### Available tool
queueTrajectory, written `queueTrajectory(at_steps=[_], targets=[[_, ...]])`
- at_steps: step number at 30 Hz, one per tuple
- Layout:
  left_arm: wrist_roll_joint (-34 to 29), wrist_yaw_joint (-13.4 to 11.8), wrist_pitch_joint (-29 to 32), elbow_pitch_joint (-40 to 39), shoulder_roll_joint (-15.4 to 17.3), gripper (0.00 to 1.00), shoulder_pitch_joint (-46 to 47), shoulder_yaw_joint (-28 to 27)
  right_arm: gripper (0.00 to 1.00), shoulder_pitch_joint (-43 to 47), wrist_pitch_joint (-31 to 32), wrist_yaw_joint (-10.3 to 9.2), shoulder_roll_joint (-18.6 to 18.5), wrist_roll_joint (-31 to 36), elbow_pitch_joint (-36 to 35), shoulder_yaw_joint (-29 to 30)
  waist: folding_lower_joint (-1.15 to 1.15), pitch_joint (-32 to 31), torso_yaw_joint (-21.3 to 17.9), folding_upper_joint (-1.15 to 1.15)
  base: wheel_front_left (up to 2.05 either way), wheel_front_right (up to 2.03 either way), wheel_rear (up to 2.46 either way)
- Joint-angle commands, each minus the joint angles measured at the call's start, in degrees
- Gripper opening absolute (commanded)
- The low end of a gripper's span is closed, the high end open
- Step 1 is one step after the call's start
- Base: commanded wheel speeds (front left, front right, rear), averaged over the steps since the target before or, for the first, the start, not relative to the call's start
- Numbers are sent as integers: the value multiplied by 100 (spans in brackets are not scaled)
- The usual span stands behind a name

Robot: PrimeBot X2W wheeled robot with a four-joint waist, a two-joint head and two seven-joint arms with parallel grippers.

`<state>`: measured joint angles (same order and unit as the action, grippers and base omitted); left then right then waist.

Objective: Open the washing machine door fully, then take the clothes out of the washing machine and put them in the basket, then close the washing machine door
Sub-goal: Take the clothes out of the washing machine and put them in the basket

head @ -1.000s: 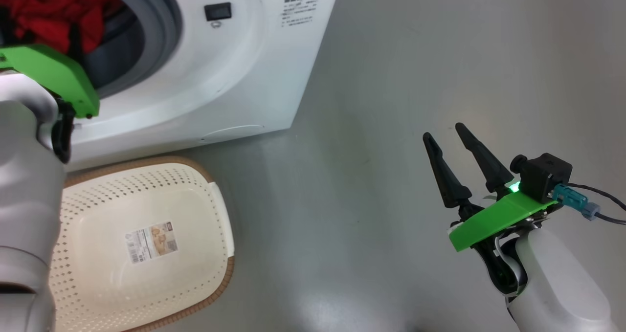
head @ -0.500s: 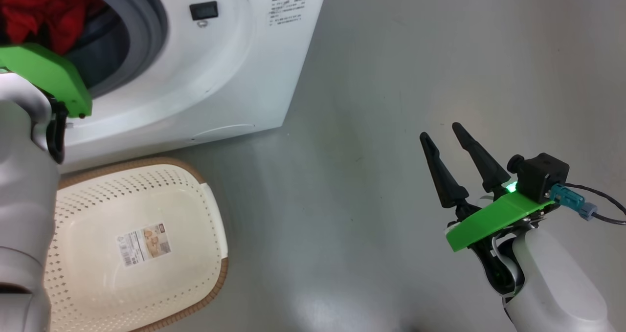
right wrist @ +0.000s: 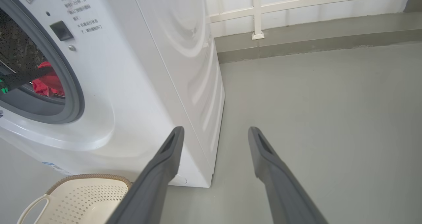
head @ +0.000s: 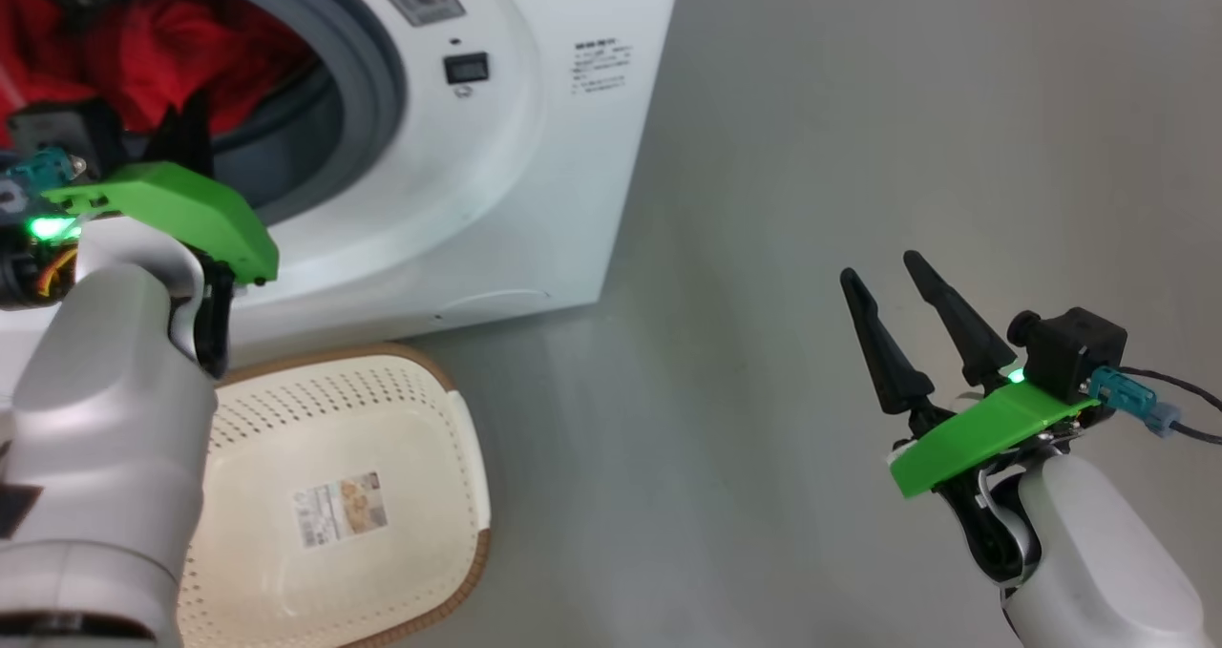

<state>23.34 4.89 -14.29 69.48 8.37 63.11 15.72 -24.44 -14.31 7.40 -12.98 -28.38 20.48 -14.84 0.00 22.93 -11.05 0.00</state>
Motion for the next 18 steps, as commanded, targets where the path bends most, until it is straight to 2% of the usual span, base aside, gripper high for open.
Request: queueTrajectory(at_steps=[1, 9, 18], targets=[[-5, 23, -67, -353, 211, 0, -124, -149, 100, 214, -69, 9, -57, 7, -91, -71, 0, -302, 242, 0, 0, 0, 0], [-150, 8, -70, -1631, 109, 0, -1108, -564, 100, 523, -69, 9, -192, -17, -65, 45, 0, -735, 539, 0, 0, 0, 0], [-447, 98, -70, -3239, -5, 0, -2317, -1158, 100, 876, -69, 9, -317, -1, -144, 298, 0, -1053, 855, 0, 0, 0, 0]])
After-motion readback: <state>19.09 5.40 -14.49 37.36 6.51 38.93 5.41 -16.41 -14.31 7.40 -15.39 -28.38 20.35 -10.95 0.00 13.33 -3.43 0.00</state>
